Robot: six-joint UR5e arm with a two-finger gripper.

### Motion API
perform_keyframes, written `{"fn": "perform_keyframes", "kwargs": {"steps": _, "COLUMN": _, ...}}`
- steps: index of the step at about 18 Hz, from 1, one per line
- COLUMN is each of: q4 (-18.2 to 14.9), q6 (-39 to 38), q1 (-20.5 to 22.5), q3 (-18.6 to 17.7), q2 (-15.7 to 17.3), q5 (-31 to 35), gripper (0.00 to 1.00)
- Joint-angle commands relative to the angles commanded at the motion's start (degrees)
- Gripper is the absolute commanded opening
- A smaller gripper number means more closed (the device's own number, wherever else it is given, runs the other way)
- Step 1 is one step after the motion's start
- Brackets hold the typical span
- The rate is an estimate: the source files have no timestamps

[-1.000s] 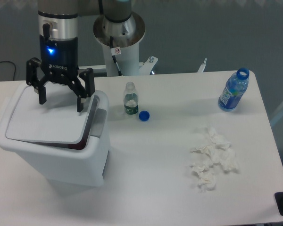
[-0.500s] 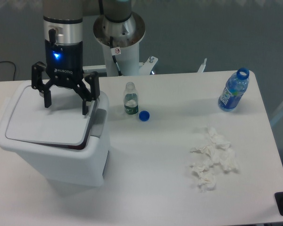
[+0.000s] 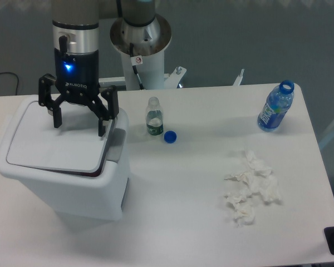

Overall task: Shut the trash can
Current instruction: 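Hold the gripper pressed on the closed lid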

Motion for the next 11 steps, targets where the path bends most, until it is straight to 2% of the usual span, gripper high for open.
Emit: {"fn": "perform_keyframes", "kwargs": {"steps": 11, "q4": 0.09, "q6": 0.09, "q1": 0.0, "q3": 0.0, "q2": -1.05, "q5": 0.0, "gripper": 1.0}}
